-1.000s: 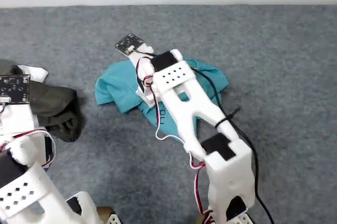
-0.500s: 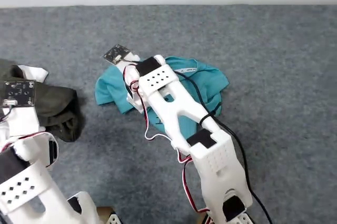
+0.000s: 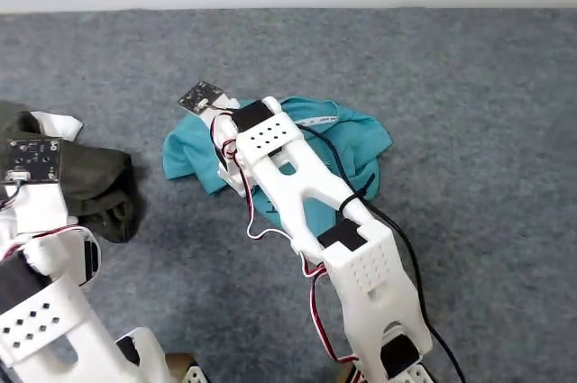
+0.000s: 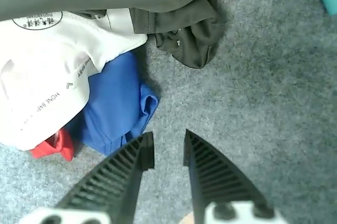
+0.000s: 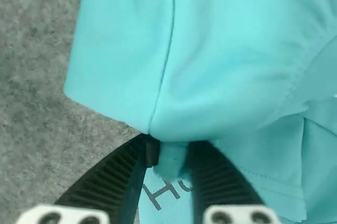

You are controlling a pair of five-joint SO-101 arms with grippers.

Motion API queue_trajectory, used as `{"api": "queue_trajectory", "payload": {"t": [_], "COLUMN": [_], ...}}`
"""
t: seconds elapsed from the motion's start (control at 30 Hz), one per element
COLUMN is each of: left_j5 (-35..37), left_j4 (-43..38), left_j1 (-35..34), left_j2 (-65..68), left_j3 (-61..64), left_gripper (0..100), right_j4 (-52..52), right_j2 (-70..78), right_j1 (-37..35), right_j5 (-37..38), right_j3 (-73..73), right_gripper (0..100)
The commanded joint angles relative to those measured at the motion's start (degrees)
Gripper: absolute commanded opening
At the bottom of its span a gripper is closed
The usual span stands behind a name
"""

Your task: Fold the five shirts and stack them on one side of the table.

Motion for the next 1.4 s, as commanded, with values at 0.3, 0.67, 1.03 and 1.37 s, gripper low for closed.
{"api": "queue_trajectory", "payload": {"t": [0.3,0.67,1.03,1.37], "left_j5": [-0.35,0.0,4.57,7.74], "left_j4": [-0.88,-0.88,-1.76,-8.53], "left_j1": [0.0,0.26,14.42,39.47], "left_j2": [-0.7,-0.62,-0.62,4.22], "left_j3": [-0.66,-5.76,-6.2,-3.47], "left_gripper": [10,10,10,10], "right_j4": [7.43,22.11,22.2,22.11], "right_j2": [-1.63,-6.55,-37.05,-54.2], "right_j1": [2.59,5.41,5.93,18.59], "right_j5": [0.62,5.27,13.71,16.97], "right_j3": [-8.44,-27.34,-1.41,16.44], "right_gripper": [1.1,0.9,0.9,0.9]}}
